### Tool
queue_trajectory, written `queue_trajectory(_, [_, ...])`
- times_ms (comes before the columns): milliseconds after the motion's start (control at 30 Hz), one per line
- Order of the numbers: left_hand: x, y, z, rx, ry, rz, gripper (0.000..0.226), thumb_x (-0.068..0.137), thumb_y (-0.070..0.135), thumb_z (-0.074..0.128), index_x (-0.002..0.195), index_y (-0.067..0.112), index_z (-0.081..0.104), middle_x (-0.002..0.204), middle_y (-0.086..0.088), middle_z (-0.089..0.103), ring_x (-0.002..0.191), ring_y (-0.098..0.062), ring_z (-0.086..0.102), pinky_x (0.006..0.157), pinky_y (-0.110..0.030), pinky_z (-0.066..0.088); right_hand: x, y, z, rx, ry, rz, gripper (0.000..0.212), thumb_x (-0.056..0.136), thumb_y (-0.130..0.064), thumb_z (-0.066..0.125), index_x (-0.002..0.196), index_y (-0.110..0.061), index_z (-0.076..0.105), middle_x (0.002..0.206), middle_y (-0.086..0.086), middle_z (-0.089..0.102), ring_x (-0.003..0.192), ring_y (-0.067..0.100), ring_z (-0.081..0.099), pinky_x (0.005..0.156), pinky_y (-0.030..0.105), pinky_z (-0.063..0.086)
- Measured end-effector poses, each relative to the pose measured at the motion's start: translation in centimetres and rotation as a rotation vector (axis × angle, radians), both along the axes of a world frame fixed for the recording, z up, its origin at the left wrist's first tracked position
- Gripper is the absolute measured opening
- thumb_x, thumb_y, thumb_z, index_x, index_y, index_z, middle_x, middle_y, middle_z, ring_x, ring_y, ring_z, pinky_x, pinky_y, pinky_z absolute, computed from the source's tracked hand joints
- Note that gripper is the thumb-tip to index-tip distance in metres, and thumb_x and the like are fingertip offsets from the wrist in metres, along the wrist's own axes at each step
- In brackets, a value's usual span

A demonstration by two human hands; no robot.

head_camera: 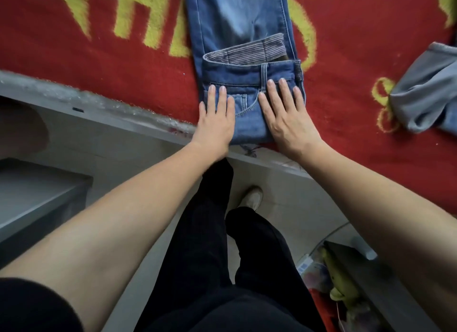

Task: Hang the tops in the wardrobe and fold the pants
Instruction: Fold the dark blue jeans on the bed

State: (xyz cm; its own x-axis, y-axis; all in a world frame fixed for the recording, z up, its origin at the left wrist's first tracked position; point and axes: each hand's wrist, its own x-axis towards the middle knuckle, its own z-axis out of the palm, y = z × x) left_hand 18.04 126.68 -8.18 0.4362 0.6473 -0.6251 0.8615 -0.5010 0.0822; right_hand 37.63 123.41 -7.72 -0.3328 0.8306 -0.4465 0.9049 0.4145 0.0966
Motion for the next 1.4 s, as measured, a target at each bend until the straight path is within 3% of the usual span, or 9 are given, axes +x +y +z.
queue_trajectory(200, [-1.2,1.6,3.4,-0.211,-0.153,0.151,0.077,0.074,0.010,0.061,0.144,-0.002,0.030,0.156,-0.020,0.020,0.148,-0.037,0.009,0.120,-0.041,0.019,-0.5,2.1,4.3,-0.211,0.063,-0.070,0.096,0.072,-0.021,0.072,0.152,-0.003,0.021,0.157,0.022,0.024,0.145,0.040,0.022,0.117,0.050,0.025])
queue_trajectory(367, [-2.9,-0.6,8.8,-0.317,-0.245,0.246,0.043,0.065,0.018,0.064,0.107,0.011,0.061,0.109,-0.012,0.065,0.105,-0.032,0.060,0.085,-0.032,0.050,-1.0,0.0,9.7,-0.272,0.231,-0.052,0.063,0.069,-0.027,0.069,0.127,-0.010,0.051,0.123,0.012,0.057,0.114,0.031,0.056,0.101,0.038,0.044])
queue_trajectory(533, [-3.3,-4.6,12.0,-0.493,-0.272,0.289,0.058,0.056,0.030,0.056,0.105,0.002,0.066,0.120,-0.015,0.050,0.117,-0.024,0.047,0.098,-0.028,0.040,-1.0,-3.4,13.1,-0.462,0.244,-0.116,0.062,0.069,-0.031,0.071,0.128,-0.021,0.055,0.122,0.010,0.047,0.101,0.031,0.062,0.088,0.034,0.049])
queue_trajectory(667, [-4.2,-2.7,12.5,-0.549,-0.390,0.441,0.022,0.051,0.025,0.057,0.071,0.018,0.064,0.075,-0.002,0.061,0.071,-0.014,0.058,0.060,-0.027,0.047,-0.7,-1.3,14.0,-0.555,0.249,-0.156,0.066,0.066,-0.036,0.076,0.128,-0.030,0.056,0.109,0.006,0.046,0.100,0.030,0.059,0.083,0.031,0.049])
queue_trajectory(833, [-6.5,4.0,12.4,-0.496,-0.612,0.785,0.046,0.066,0.013,0.085,0.108,0.020,0.067,0.097,0.003,0.071,0.085,-0.009,0.064,0.076,-0.026,0.053,1.5,6.4,14.8,-0.604,0.424,-0.395,0.055,0.068,-0.030,0.076,0.121,-0.029,0.063,0.104,-0.003,0.067,0.097,0.021,0.063,0.081,0.029,0.051])
queue_trajectory(1000, [-6.6,11.5,8.4,-0.409,-0.847,1.195,0.053,0.069,0.014,0.085,0.117,0.012,0.063,0.106,-0.004,0.072,0.098,-0.015,0.069,0.085,-0.030,0.055,2.2,16.0,13.2,-0.486,0.618,-0.609,0.056,0.069,-0.035,0.071,0.125,-0.033,0.063,0.113,-0.005,0.067,0.104,0.014,0.060,0.084,0.025,0.047])
queue_trajectory(1133, [-4.3,15.9,4.3,-0.186,-0.902,1.366,0.031,0.080,0.016,0.078,0.108,0.016,0.065,0.100,0.000,0.071,0.090,-0.009,0.069,0.077,-0.022,0.055,2.6,21.3,8.3,-0.252,0.682,-0.776,0.065,0.072,-0.038,0.062,0.135,-0.025,0.058,0.128,0.000,0.064,0.118,0.014,0.059,0.101,0.026,0.045])
queue_trajectory(1267, [-2.9,18.1,0.5,-0.093,-0.859,1.458,0.040,0.074,0.035,0.076,0.106,0.013,0.070,0.097,0.002,0.073,0.089,-0.011,0.070,0.085,-0.033,0.058,2.6,20.6,4.1,-0.118,0.545,-0.701,0.056,0.092,-0.026,0.049,0.146,-0.017,0.044,0.151,0.011,0.042,0.136,0.030,0.042,0.112,0.036,0.034])
queue_trajectory(1400, [-2.7,20.3,-1.6,-0.046,-0.827,1.461,0.029,0.068,0.047,0.072,0.086,0.025,0.066,0.091,0.004,0.073,0.086,-0.012,0.071,0.083,-0.038,0.058,1.4,17.9,1.5,0.174,0.378,-0.402,0.059,0.101,-0.044,0.037,0.151,-0.011,0.038,0.155,0.032,0.024,0.142,0.048,0.028,0.118,0.052,0.024])
